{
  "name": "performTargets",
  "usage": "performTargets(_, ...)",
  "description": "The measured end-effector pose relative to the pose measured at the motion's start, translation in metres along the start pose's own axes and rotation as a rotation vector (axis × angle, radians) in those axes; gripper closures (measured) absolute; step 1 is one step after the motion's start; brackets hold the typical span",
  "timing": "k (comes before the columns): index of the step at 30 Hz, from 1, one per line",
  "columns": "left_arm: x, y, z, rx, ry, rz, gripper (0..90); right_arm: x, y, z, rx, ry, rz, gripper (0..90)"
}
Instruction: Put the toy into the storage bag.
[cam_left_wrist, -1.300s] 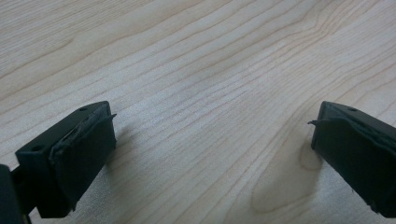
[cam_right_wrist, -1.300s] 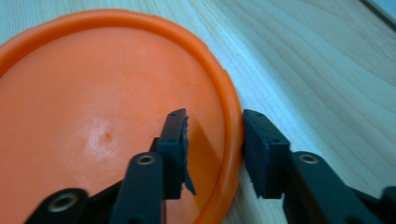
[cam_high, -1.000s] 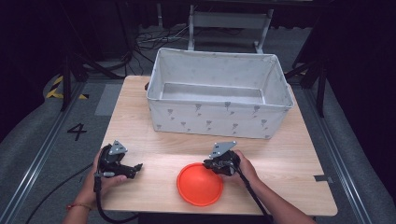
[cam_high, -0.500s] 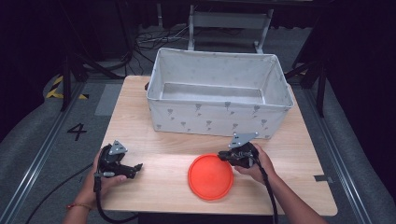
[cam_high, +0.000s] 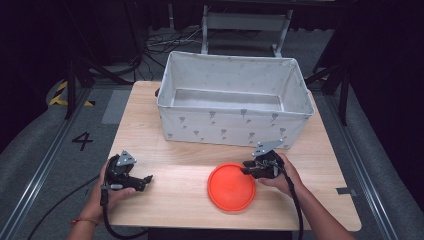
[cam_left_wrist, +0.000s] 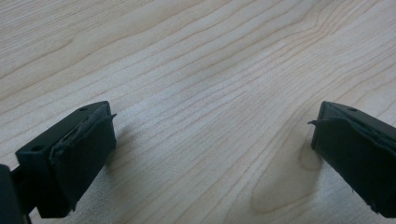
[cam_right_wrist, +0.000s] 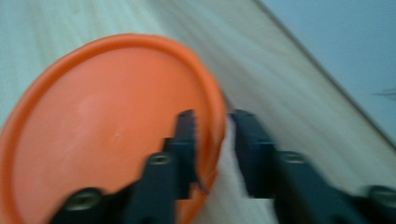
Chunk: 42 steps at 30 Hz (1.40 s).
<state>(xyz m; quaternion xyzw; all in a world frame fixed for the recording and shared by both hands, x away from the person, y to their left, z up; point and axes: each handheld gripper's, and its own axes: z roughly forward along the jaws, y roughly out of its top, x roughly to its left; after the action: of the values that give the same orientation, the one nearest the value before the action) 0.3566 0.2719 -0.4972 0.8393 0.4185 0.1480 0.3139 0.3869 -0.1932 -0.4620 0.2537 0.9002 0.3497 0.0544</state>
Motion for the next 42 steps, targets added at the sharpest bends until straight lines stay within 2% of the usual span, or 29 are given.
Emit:
performTargets(2, 0.000, 0.000, 0.000, 0.002, 0.000, 0.001, 0.1, 0.002, 0.000, 0.005, 0.031, 0.013, 0.002, 42.4)
performTargets(4, 0.000, 0.000, 0.000, 0.002, 0.000, 0.000, 0.2, 0.004, 0.000, 0.011, 0.077, 0.014, 0.021, 21.4)
performTargets(5, 0.000, 0.000, 0.000, 0.002, -0.001, 0.000, 0.1, 0.005, 0.000, 0.015, 0.108, 0.003, 0.026, 18.1)
performTargets(6, 0.000, 0.000, 0.000, 0.002, -0.001, 0.001, 0.1, 0.005, -0.001, 0.019, 0.129, 0.018, 0.020, 18.9)
performTargets(7, 0.000, 0.000, 0.000, 0.002, -0.001, 0.001, 0.1, 0.006, -0.002, 0.023, 0.145, 0.048, 0.024, 15.8)
performTargets(8, 0.000, 0.000, 0.000, 0.002, 0.000, 0.001, 0.1, 0.008, -0.003, 0.025, 0.133, 0.045, 0.016, 13.0)
performTargets(10, 0.000, 0.000, 0.000, 0.002, -0.001, 0.000, 0.1, 0.011, -0.003, 0.026, 0.134, 0.036, -0.003, 12.8)
performTargets(12, 0.000, 0.000, 0.000, 0.002, -0.001, 0.000, 0.1, 0.017, -0.001, 0.027, 0.141, 0.026, -0.048, 19.3)
performTargets(13, 0.000, 0.000, 0.000, 0.000, 0.000, 0.000, 0.1, 0.019, -0.001, 0.027, 0.135, 0.025, -0.045, 21.5)
performTargets(14, 0.000, 0.000, 0.000, 0.002, -0.001, 0.001, 0.1, 0.020, 0.000, 0.028, 0.127, 0.018, -0.030, 25.7)
performTargets(15, 0.000, 0.000, 0.000, 0.000, 0.000, 0.000, 0.1, 0.020, 0.001, 0.027, 0.124, 0.010, -0.029, 35.1)
performTargets(16, 0.000, 0.000, 0.000, 0.002, 0.000, -0.001, 0.1, 0.020, 0.001, 0.027, 0.124, 0.010, -0.029, 35.1)
performTargets(17, 0.000, 0.000, 0.000, 0.002, -0.001, 0.001, 0.1, 0.019, 0.002, 0.027, 0.119, 0.003, -0.017, 41.1)
performTargets(18, 0.000, 0.000, 0.000, 0.002, -0.001, 0.000, 0.1, 0.016, 0.002, 0.026, 0.111, -0.003, 0.004, 48.8)
performTargets(20, 0.000, 0.000, 0.000, 0.002, 0.000, 0.001, 0.1, 0.012, 0.002, 0.025, 0.097, -0.003, 0.041, 57.5)
performTargets(25, 0.000, 0.000, 0.000, 0.002, -0.002, 0.002, 0.1, 0.005, 0.003, 0.025, 0.082, 0.019, 0.073, 67.4)
performTargets(29, 0.000, 0.000, 0.000, 0.002, -0.003, 0.001, 0.2, 0.000, 0.003, 0.021, 0.055, 0.036, 0.080, 74.3)
performTargets(32, 0.000, 0.000, 0.000, 0.002, -0.003, 0.002, 0.2, 0.002, 0.007, 0.014, 0.014, 0.030, 0.053, 78.3)
performTargets(38, 0.000, 0.000, 0.000, 0.002, -0.002, 0.002, 0.2, 0.007, 0.011, -0.001, -0.017, 0.032, 0.022, 81.7)
performTargets(42, 0.000, 0.000, 0.000, 0.002, -0.002, 0.004, 0.2, 0.017, 0.018, -0.018, -0.045, 0.023, -0.046, 82.8)
